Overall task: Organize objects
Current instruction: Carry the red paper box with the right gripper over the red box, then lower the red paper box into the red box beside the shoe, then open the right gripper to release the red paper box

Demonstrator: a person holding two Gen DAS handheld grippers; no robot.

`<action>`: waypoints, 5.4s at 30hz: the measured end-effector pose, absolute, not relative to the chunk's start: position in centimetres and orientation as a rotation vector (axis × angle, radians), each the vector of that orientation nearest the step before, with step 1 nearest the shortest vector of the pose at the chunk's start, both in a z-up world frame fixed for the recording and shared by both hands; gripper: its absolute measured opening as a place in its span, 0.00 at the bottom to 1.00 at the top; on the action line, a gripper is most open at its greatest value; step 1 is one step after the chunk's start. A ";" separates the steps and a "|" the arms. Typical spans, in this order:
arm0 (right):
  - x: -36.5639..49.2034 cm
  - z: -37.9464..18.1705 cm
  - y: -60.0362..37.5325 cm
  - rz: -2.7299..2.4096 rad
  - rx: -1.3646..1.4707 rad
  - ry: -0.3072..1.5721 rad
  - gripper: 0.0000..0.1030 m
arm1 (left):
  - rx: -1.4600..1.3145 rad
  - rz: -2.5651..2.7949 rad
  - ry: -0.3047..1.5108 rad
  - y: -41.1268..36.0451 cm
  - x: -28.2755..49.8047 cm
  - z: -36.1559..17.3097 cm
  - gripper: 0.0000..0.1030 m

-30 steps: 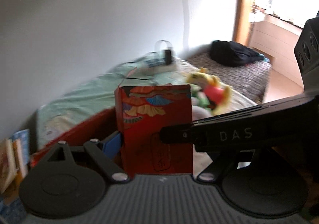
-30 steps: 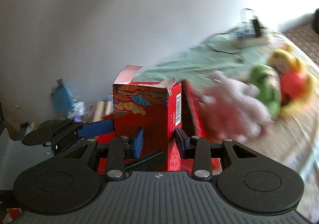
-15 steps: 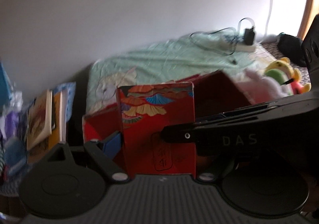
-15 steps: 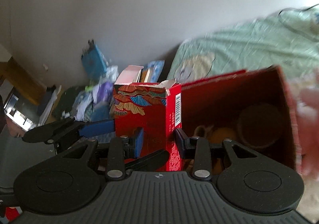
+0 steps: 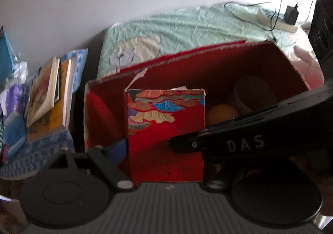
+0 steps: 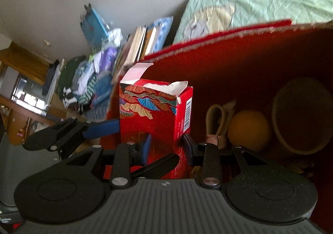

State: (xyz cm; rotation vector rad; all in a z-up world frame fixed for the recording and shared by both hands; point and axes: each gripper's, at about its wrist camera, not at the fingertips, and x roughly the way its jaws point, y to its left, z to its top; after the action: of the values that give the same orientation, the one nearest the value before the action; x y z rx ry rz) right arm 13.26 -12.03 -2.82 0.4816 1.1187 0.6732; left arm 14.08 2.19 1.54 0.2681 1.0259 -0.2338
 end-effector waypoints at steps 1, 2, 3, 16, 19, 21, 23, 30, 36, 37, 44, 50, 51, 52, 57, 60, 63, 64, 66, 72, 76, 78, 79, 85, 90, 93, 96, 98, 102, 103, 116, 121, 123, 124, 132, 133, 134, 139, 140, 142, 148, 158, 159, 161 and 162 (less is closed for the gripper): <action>13.5 -3.0 -12.0 0.681 0.476 1.131 0.36 | 0.265 -0.227 1.037 2.2 14.2 1.3 0.83; 13.7 -3.2 -11.9 0.688 0.467 1.143 0.36 | 0.260 -0.218 1.048 2.2 14.4 1.0 0.83; 13.8 -3.3 -11.8 0.693 0.459 1.153 0.36 | 0.257 -0.209 1.060 2.2 14.5 0.8 0.83; 14.8 -4.2 -10.6 0.669 0.416 1.217 0.32 | 0.250 -0.132 1.151 2.5 16.1 -1.6 0.83; 15.0 -4.5 -10.7 0.655 0.420 1.225 0.31 | 0.257 -0.128 1.150 2.2 16.2 -1.6 0.84; 15.1 -4.6 -10.8 0.640 0.421 1.232 0.29 | 0.266 -0.125 1.150 2.1 16.3 -1.8 0.85; 15.1 -4.7 -10.8 0.632 0.412 1.233 0.29 | 0.276 -0.123 1.148 1.9 16.2 -1.9 0.86; 15.2 -4.9 -11.0 0.597 0.436 1.238 0.29 | 0.292 -0.126 1.138 1.5 16.3 -2.0 0.88; 15.4 -4.9 -10.5 0.586 0.429 1.233 0.29 | 0.284 -0.132 1.138 1.8 16.5 -1.9 0.89; 15.4 -4.9 -10.4 0.583 0.429 1.233 0.29 | 0.287 -0.133 1.137 1.8 16.6 -1.9 0.89; 15.3 -4.9 -10.6 0.561 0.437 1.221 0.29 | 0.309 -0.153 1.112 1.7 17.2 -2.0 0.89; 15.3 -5.0 -11.0 0.546 0.453 1.214 0.29 | 0.301 -0.168 1.115 1.8 17.6 -2.2 0.90; 15.3 -5.0 -11.0 0.546 0.452 1.214 0.29 | 0.300 -0.168 1.116 1.9 17.7 -2.2 0.90; 15.3 -5.0 -11.0 0.546 0.452 1.214 0.29 | 0.298 -0.168 1.119 1.9 17.7 -2.2 0.92; 15.2 -4.9 -11.0 0.544 0.462 1.214 0.29 | 0.305 -0.159 1.118 1.8 17.5 -2.0 0.95; 15.2 -4.9 -11.0 0.543 0.468 1.213 0.29 | 0.308 -0.161 1.111 2.0 17.2 -1.9 0.95; 15.1 -5.0 -11.2 0.543 0.470 1.212 0.29 | 0.301 -0.155 1.112 2.0 17.2 -2.0 0.94; 15.1 -5.0 -11.2 0.543 0.472 1.212 0.29 | 0.302 -0.153 1.109 2.0 17.1 -2.0 0.94; 15.2 -5.0 -11.3 0.543 0.471 1.212 0.29 | 0.306 -0.148 1.104 1.9 16.9 -2.0 0.94; 15.2 -5.0 -11.4 0.539 0.471 1.208 0.28 | 0.305 -0.142 1.100 1.8 16.8 -1.9 0.94; 15.1 -5.0 -11.6 0.533 0.473 1.206 0.28 | 0.306 -0.141 1.097 1.8 16.8 -1.9 0.94; 15.1 -5.0 -11.7 0.530 0.473 1.204 0.28 | 0.311 -0.140 1.092 1.8 16.7 -1.9 0.94; 15.1 -5.0 -11.7 0.529 0.473 1.203 0.27 | 0.314 -0.139 1.089 1.8 16.7 -1.9 0.94; 15.0 -4.9 -11.7 0.517 0.470 1.197 0.24 | 0.317 -0.134 1.083 1.7 16.8 -1.9 0.94; 14.9 -4.8 -11.7 0.508 0.471 1.189 0.23 | 0.309 -0.132 1.080 1.8 16.7 -1.9 0.94; 14.9 -4.8 -11.8 0.503 0.471 1.184 0.22 | 0.314 -0.130 1.073 1.7 16.6 -1.9 0.94; 14.9 -4.8 -11.8 0.496 0.471 1.178 0.21 | 0.317 -0.130 1.070 1.7 16.6 -1.9 0.94; 14.9 -4.8 -11.8 0.489 0.470 1.175 0.20 | 0.316 -0.131 1.070 1.7 16.6 -1.8 0.94; 14.8 -4.8 -12.0 0.458 0.472 1.171 0.21 | 0.317 -0.131 1.063 1.7 16.6 -1.8 0.94; 14.8 -4.7 -12.0 0.453 0.472 1.169 0.22 | 0.319 -0.131 1.061 1.7 16.6 -1.8 0.94; 14.5 -4.6 -12.1 0.393 0.457 1.147 0.23 | 0.331 -0.125 1.044 1.5 16.5 -1.7 0.94; 14.4 -4.6 -12.3 0.372 0.459 1.142 0.23 | 0.331 -0.125 1.041 1.6 16.4 -1.7 0.94; 14.3 -4.6 -12.3 0.364 0.460 1.141 0.23 | 0.331 -0.125 1.044 1.6 16.4 -1.7 0.94; 14.3 -4.6 -12.3 0.360 0.461 1.141 0.23 | 0.333 -0.126 1.046 1.5 16.4 -1.7 0.94; 14.2 -4.5 -12.5 0.341 0.464 1.137 0.23 | 0.342 -0.136 1.066 1.5 16.6 -2.0 0.95; 14.2 -4.4 -12.5 0.342 0.462 1.137 0.23 | 0.344 -0.138 1.069 1.5 16.6 -2.0 0.95; 14.2 -4.4 -12.5 0.342 0.461 1.139 0.23 | 0.346 -0.140 1.070 1.5 16.6 -2.0 0.95; 14.3 -4.4 -12.4 0.344 0.457 1.146 0.23 | 0.352 -0.137 1.060 1.5 16.5 -2.0 0.95; 14.3 -4.4 -12.4 0.345 0.457 1.145 0.23 | 0.350 -0.137 1.058 1.5 16.5 -2.0 0.95; 14.3 -4.4 -12.4 0.344 0.456 1.145 0.23 | 0.348 -0.137 1.055 1.5 16.5 -2.0 0.95; 14.2 -4.4 -12.4 0.349 0.454 1.139 0.23 | 0.363 -0.129 1.033 1.3 16.3 -2.0 0.95; 13.9 -4.2 -12.4 0.346 0.451 1.123 0.23 | 0.353 -0.152 1.027 1.5 16.4 -1.9 0.96; 14.0 -4.2 -12.4 0.344 0.451 1.126 0.23 | 0.350 -0.155 1.029 1.6 16.4 -1.9 0.96; 14.0 -4.3 -12.4 0.340 0.454 1.130 0.23 | 0.340 -0.157 1.032 1.7 16.4 -1.8 0.96; 14.1 -4.3 -12.4 0.339 0.455 1.130 0.23 | 0.335 -0.156 1.033 1.7 16.4 -1.8 0.96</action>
State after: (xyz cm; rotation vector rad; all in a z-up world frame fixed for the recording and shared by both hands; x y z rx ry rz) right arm 14.06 -12.37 -4.30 0.4546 1.1302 0.3392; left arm 16.42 1.73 -1.83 0.3349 1.0329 -0.1564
